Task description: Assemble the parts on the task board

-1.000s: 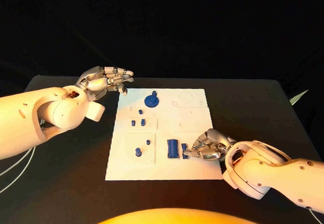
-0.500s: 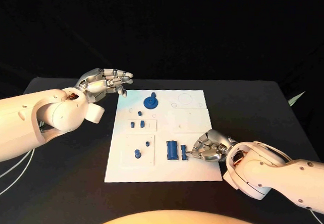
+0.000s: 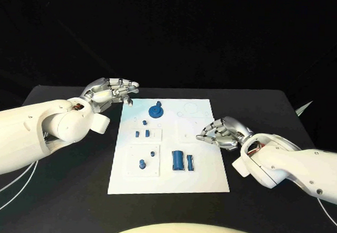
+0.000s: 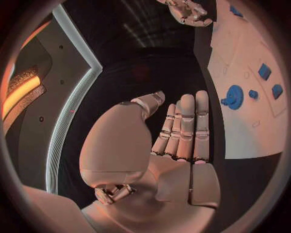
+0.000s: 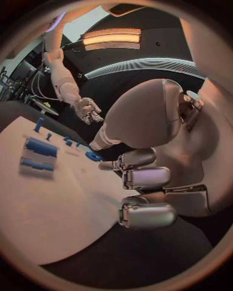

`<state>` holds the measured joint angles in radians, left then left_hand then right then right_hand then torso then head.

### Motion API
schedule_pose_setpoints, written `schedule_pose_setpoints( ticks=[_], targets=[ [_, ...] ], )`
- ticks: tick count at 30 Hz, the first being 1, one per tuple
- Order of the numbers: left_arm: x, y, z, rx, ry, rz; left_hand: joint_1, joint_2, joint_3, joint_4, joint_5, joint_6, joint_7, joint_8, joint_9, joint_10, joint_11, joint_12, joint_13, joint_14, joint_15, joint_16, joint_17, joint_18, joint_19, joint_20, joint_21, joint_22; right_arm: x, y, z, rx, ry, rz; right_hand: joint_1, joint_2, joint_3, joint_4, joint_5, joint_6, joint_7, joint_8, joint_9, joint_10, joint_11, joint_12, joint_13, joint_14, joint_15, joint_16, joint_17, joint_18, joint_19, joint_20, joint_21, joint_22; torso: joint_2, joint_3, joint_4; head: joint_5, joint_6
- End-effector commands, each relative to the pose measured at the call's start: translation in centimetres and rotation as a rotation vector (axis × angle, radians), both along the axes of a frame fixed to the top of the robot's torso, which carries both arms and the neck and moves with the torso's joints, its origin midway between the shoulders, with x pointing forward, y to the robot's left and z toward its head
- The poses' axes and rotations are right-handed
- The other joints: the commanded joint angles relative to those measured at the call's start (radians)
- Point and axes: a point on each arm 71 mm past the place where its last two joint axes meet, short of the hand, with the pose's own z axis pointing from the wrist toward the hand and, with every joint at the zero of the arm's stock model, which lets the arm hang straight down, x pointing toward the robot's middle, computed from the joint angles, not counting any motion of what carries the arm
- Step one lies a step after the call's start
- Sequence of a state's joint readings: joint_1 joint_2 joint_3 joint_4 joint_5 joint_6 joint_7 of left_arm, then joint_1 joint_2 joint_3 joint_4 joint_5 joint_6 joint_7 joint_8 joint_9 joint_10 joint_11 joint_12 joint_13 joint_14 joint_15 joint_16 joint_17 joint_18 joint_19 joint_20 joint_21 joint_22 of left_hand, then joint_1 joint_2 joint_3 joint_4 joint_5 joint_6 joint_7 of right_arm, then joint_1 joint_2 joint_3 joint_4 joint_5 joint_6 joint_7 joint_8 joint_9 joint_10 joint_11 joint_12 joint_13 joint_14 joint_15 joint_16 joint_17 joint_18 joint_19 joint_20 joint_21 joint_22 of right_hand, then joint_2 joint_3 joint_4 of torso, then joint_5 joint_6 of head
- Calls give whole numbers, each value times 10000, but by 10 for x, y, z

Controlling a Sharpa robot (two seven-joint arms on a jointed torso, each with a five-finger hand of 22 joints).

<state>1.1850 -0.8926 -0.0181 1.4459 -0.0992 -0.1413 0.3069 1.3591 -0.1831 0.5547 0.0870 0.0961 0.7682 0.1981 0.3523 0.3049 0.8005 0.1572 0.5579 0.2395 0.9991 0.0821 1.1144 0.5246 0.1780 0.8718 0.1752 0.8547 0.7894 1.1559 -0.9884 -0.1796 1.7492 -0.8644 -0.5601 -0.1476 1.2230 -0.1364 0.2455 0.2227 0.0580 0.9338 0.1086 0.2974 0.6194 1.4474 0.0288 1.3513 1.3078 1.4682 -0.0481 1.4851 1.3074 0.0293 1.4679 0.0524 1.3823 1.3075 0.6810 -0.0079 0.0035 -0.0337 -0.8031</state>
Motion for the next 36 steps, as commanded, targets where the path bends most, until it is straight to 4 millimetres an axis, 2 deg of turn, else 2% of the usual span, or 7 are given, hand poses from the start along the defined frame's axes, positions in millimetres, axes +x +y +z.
schedule_pose_setpoints(
  ticks=[1,14,18,30,31,33,36],
  targets=[
    [2,1,0,-264,-208,267,-27,0,-35,74,-33,-52,208,59,-13,-35,-17,82,-18,-172,10,-5,-36,59,21,43,-95,-49,14,-1,12,1940,-661,103,373,14,142,-211,-8,-197,65,-93,6,-285,44,-686,1232,473,80,-307,493,243,296,92,-977,1794,-140,-78,-64,15,65],
    [7,0,-9,-447,-192,705,91,-35,-155,221,-30,-136,219,187,-39,-78,5,191,-73,-682,53,-476,-315,47,-181,82,-627,-364,31,14,23,1514,-2093,473,698,-355,231,-460,-5,-290,107,-19,124,-1103,77,-2083,390,454,122,-433,357,303,237,117,-1411,1642,-304,-111,-159,142,175],
    [9,1,-12,-488,-329,1126,197,-59,-230,361,-29,-205,246,304,-77,-133,50,210,-177,-1309,155,-1129,-704,25,-509,179,-1324,-766,48,13,21,2449,-2159,-173,979,-253,753,-258,-35,-1041,433,-2,129,-4138,414,-7064,-3050,-1660,442,-3865,-3727,1441,-2283,425,-9382,-1404,-403,-121,-163,146,277],
    [25,1,-19,-544,-902,2558,476,-151,-70,806,-39,-188,-5,399,-409,945,224,-1943,-1759,-2128,667,-5971,-2755,29,-1313,889,-4964,-3154,104,0,19,4597,-1893,-1052,1175,-677,2158,-161,-55,-1033,927,-592,-1406,-4148,1017,-10885,-9106,-3977,1193,-10593,-7853,1594,-3675,1257,-13190,-6428,-527,-50,-93,141,726],
    [23,-2,-21,-332,-421,1829,-3804,1831,-5547,-870,-961,-7682,-1981,-3523,-3049,-8005,-1572,-5579,-2395,-9991,-821,-11144,-5246,-1780,-8718,-1752,-8547,-7894,101,0,17,3300,-2050,-1266,-2826,1364,-2455,-2227,-580,-9338,-1086,-2974,-6194,-7352,-288,-13513,-13078,-7228,481,-14851,-13074,-293,-6919,-524,-13823,-13075,-484,-79,-134,153,613],
    [22,-3,-22,-327,-423,1858,-4187,1831,-5547,-870,-961,-7682,-1981,-3523,-3049,-8005,-1572,-5579,-2395,-9991,-821,-11144,-5246,-1780,-8718,-1752,-8547,-7894,100,1,17,3373,-2045,-1292,-3263,1364,-2455,-2227,-580,-9338,-1086,-2974,-6194,-14474,-288,-13513,-13078,-7567,481,-14851,-13074,-293,-7334,-524,-13823,-13075,-504,-75,-132,158,645],
    [20,-6,-23,-306,-432,1968,-5249,1831,-5547,-870,-961,-7682,-1981,-3523,-3049,-8005,-1572,-5579,-2395,-9991,-821,-11144,-5246,-1780,-8718,-1752,-8547,-7894,97,3,16,3645,-2029,-1395,-4297,1364,-2455,-2227,-580,-9338,-1086,-2974,-6194,-14474,-288,-13513,-13078,-14682,481,-14851,-13074,-293,-14679,-524,-13823,-13075,-578,-62,-124,173,763]
  ],
)
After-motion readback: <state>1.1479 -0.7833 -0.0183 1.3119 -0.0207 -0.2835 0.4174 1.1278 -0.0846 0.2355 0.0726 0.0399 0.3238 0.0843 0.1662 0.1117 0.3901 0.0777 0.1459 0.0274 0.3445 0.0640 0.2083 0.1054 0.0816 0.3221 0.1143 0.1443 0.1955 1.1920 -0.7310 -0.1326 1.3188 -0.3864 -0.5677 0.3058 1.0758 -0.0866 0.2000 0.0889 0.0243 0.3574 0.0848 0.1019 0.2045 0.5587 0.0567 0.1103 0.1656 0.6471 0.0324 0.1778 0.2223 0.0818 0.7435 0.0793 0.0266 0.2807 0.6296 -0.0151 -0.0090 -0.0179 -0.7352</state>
